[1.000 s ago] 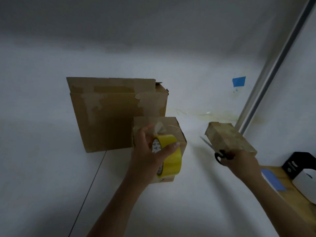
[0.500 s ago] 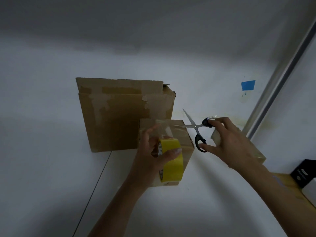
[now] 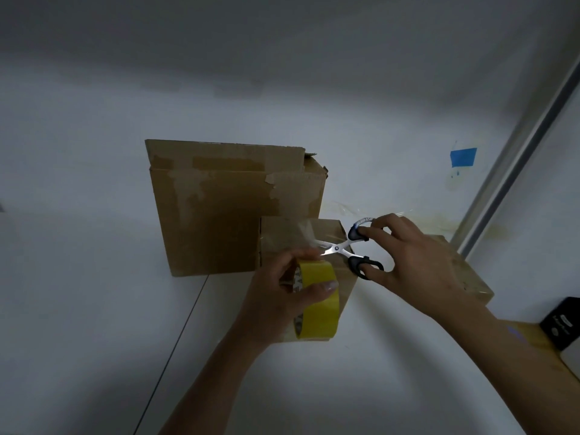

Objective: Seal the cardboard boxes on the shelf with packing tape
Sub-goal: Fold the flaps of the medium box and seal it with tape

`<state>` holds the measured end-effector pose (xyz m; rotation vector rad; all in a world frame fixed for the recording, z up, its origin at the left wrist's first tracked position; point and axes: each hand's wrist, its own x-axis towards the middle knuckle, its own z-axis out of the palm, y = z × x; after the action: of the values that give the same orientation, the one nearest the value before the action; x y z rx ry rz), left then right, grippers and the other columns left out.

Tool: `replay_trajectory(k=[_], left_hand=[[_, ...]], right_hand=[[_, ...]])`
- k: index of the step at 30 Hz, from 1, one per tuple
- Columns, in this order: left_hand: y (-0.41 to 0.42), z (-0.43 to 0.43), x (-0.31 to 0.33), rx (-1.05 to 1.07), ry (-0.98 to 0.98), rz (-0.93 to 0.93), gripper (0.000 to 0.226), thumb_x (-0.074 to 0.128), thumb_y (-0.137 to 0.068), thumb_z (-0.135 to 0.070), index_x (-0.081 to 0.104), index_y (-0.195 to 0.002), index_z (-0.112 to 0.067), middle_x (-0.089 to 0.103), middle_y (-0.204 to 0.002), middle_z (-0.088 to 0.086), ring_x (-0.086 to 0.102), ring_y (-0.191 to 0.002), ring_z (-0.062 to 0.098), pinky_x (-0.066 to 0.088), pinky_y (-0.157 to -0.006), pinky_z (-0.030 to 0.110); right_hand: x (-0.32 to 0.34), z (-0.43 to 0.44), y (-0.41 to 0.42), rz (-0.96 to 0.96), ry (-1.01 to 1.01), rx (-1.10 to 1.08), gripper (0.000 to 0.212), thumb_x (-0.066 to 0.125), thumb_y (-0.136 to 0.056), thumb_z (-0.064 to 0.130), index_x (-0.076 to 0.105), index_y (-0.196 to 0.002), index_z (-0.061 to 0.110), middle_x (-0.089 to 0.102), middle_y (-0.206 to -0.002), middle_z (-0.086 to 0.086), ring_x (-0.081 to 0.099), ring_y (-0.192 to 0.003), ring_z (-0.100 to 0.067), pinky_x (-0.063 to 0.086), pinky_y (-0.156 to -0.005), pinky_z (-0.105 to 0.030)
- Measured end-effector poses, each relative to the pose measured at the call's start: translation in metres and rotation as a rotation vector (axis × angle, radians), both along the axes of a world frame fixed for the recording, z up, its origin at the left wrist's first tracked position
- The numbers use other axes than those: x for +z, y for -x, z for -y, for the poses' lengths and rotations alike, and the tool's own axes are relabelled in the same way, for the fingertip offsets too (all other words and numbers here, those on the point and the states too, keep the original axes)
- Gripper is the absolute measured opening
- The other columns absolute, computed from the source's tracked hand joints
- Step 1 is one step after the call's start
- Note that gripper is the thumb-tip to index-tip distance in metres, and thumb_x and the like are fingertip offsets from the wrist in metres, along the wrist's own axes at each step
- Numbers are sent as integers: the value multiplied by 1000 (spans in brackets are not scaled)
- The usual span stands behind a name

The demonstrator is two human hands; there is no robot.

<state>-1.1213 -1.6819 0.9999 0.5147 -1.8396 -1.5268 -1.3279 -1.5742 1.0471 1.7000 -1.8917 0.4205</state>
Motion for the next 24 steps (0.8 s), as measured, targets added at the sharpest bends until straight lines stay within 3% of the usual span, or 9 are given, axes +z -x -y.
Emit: replay_trajectory(k=[5, 9, 13, 16, 18, 20, 24], left_hand=[[-1, 1, 13, -21, 9, 4, 36, 81, -72, -46, 64, -104, -41, 65, -96, -38, 63, -89, -10, 50, -67, 10], [-3, 1, 16, -39, -41, 7, 36, 79, -72, -47, 66, -104, -37, 67, -92, -35, 65, -86, -9, 50, -64, 11], [-3, 3, 21, -73, -75, 11, 48, 83, -57, -50, 68, -101, -36, 70, -88, -30, 66, -81, -7, 50, -63, 11], [-6, 5, 26, -122, -112, 35, 36, 81, -61, -43, 68, -93, -33, 69, -77, -30, 65, -73, -9, 51, -64, 13], [-8, 8, 26, -129, -150, 70, 36, 86, -60, -43, 72, -91, -31, 71, -78, -23, 67, -75, -3, 52, -64, 16], [-11, 12, 25, -135, -192, 126, 45, 79, -51, -53, 77, -90, -32, 73, -89, -11, 69, -82, 8, 53, -67, 23], [-32, 15, 35, -241, -275, 134, 56, 69, -49, -59, 78, -99, -36, 72, -110, 4, 69, -98, 28, 55, -80, 43]], right_hand=[[-1, 3, -2, -47, 1, 9, 47, 83, -68, 30, 66, -111, 22, 58, -103, 4, 56, -83, -17, 30, -47, -23], [-1, 2, -3, -47, 11, 26, 36, 85, -70, 23, 68, -101, 19, 57, -92, 1, 55, -71, -20, 34, -41, -26], [3, -1, -5, -69, 19, 3, 27, 86, -69, 20, 70, -90, 20, 56, -79, 2, 46, -49, -17, 13, -42, -15], [3, -1, -6, -83, -13, -23, 29, 88, -66, 21, 72, -89, 24, 55, -77, 4, 38, -46, -14, 11, -43, -15], [1, 0, -6, -74, -31, -25, 31, 88, -65, 22, 72, -91, 26, 53, -77, 6, 29, -52, -10, 17, -40, -17], [-2, 0, -6, -62, -46, -12, 32, 89, -64, 23, 72, -90, 26, 52, -76, 6, 27, -54, -9, 24, -39, -20], [-8, 1, -5, -44, -75, 1, 32, 91, -61, 25, 73, -88, 23, 52, -72, 6, 29, -52, -8, 16, -37, -15]])
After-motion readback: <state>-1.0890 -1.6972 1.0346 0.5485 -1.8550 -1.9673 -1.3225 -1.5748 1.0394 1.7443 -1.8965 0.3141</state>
